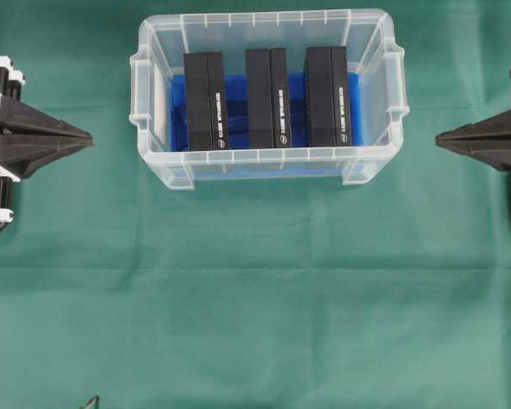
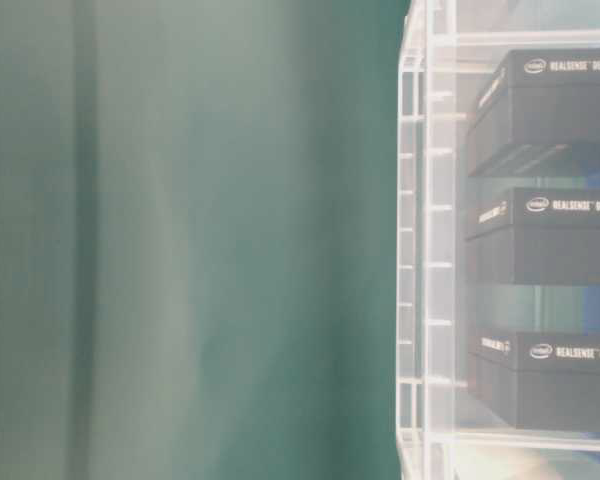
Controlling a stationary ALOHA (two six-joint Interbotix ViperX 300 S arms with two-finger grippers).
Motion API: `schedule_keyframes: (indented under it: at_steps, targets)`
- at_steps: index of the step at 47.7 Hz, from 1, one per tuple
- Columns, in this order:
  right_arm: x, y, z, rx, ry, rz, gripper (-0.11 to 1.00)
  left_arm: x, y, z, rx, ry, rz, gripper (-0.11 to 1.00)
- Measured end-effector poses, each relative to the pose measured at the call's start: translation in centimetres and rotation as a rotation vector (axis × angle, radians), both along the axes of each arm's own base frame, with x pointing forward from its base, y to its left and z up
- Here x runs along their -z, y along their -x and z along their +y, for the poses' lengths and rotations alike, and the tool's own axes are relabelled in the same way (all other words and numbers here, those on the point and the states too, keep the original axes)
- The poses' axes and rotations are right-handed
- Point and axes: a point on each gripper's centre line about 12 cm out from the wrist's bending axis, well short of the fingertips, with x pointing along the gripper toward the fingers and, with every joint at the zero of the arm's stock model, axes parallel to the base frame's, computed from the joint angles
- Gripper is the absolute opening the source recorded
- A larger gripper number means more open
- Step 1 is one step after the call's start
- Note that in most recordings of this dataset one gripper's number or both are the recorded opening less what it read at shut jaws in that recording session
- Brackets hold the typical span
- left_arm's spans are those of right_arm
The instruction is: Take the box out of the case with both arms.
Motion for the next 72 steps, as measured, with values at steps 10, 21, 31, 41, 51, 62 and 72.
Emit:
schedule_keyframes:
  at_steps: [10,21,31,41,51,62,72]
  targets:
    - [0.0,-0.3,-0.2,0.009,-0.005,0.023,0.00,0.1,-0.3,0.2,-0.009,-0.001,0.055,0.00]
    - [-2.0,-0.7,-0.3,0.012,-0.012,0.028,0.00,-1.1,-0.4,0.2,-0.008,0.004,0.046,0.00]
    - [-6.3,-1.3,-0.3,0.012,-0.014,0.047,0.00,-5.5,-0.8,0.3,-0.011,0.024,0.073,0.00]
    - [-12.3,-1.3,-0.3,0.012,-0.014,0.035,0.00,-11.5,-0.4,0.3,-0.013,0.022,0.069,0.00]
    - [-15.1,-1.1,-0.3,0.013,-0.022,0.075,0.00,-14.2,-0.7,0.3,-0.015,0.025,0.106,0.00]
    - [-14.0,-1.0,-0.3,0.015,-0.106,0.195,0.00,-14.0,-1.6,0.3,-0.016,0.027,0.153,0.00]
    - [-10.9,-0.6,-0.3,0.056,-0.241,0.514,0.00,-12.7,-1.6,0.1,-0.019,0.124,0.365,0.00]
